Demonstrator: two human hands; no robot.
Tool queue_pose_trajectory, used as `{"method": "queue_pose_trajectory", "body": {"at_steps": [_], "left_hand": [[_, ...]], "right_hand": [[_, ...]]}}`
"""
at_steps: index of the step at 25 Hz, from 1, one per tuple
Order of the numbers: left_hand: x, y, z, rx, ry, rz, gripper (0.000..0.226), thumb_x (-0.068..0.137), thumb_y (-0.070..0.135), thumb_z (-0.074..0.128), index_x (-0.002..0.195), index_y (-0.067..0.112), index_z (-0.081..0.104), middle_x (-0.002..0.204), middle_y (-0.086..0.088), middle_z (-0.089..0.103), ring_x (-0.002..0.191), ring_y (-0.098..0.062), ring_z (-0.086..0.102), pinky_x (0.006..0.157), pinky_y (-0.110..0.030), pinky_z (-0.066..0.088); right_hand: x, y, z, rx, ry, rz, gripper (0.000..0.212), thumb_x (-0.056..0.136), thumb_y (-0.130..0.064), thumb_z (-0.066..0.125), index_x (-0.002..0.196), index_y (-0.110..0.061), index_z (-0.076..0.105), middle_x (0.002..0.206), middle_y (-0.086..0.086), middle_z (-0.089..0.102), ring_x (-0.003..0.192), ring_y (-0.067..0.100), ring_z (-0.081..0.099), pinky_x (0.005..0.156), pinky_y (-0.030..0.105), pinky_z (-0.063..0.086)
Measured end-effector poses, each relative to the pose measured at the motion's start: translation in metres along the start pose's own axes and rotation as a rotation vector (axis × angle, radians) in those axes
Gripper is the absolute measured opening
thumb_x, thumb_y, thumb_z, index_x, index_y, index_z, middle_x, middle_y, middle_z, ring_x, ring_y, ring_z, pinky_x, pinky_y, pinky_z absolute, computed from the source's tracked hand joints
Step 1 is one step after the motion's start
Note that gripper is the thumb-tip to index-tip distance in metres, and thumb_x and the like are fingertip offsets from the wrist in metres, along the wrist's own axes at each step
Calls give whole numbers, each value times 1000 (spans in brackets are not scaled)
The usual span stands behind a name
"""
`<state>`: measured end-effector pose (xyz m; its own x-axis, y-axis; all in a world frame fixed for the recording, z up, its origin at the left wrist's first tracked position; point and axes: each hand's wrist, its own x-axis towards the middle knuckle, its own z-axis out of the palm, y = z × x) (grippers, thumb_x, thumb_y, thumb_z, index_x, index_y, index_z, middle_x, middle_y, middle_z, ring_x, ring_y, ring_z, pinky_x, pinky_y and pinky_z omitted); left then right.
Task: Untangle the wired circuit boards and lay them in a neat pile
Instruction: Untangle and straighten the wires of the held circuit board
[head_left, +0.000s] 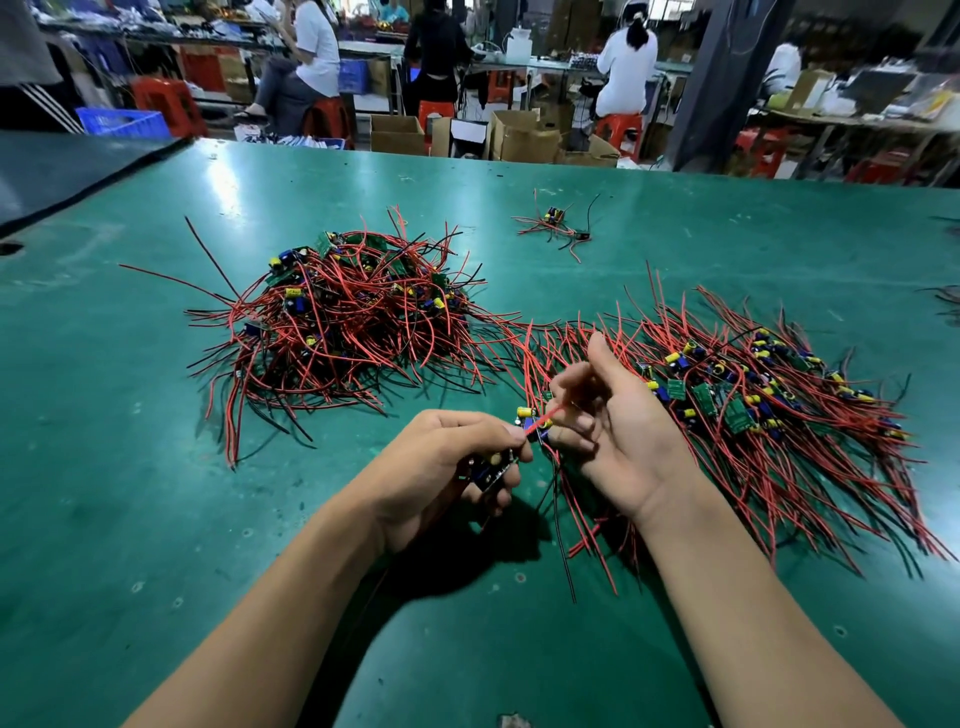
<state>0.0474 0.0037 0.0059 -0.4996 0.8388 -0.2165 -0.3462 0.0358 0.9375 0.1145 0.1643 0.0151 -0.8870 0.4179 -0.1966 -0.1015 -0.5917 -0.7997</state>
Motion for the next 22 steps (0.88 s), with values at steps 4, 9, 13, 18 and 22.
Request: {"method": "queue_pose_trajectory", "body": {"at_steps": [4, 9, 13, 18, 22], "left_hand": [[-3, 3, -6, 28, -103, -45, 12, 76, 22, 68, 70, 13, 72, 55, -5, 57, 46, -14, 52, 50, -23, 45], [2, 4, -5, -8, 153, -2, 12, 84, 18, 68, 81, 8, 73, 63, -6, 63, 46, -15, 54, 42, -19, 44], [15, 0, -3, -161, 361, 76, 20, 99, 19, 55, 110, 5, 65, 103, -20, 71, 79, -23, 70, 75, -31, 60], [32, -20, 20, -197, 27, 160, 40, 105, 15, 37, 144, 14, 47, 137, -10, 58, 131, -25, 52, 116, -49, 32], [32, -29, 11, -20, 60, 310, 31, 97, 14, 51, 122, 14, 68, 121, -5, 70, 117, -19, 62, 106, -39, 45]], "right_hand": [[-5, -5, 1, 176, -311, 154, 57, 97, -40, 45, 47, -14, 45, 56, 0, 35, 48, 11, 19, 37, 20, 15], [-3, 3, 4, -110, 12, 16, 54, 86, -66, 52, 87, -16, 74, 71, -3, 50, 45, 5, 36, 38, 17, 28], [-3, 18, 5, -553, 239, -343, 55, 81, -66, 65, 117, -25, 63, 85, -5, 54, 58, 7, 44, 53, 24, 40], [-7, 26, 9, -761, 263, -732, 8, 93, -34, 68, 98, -28, 72, 88, -19, 71, 78, -4, 63, 74, 12, 48], [-6, 36, 18, -943, 221, -784, 3, 93, -23, 72, 92, -24, 74, 91, -10, 72, 89, 6, 67, 83, 19, 49]]}}
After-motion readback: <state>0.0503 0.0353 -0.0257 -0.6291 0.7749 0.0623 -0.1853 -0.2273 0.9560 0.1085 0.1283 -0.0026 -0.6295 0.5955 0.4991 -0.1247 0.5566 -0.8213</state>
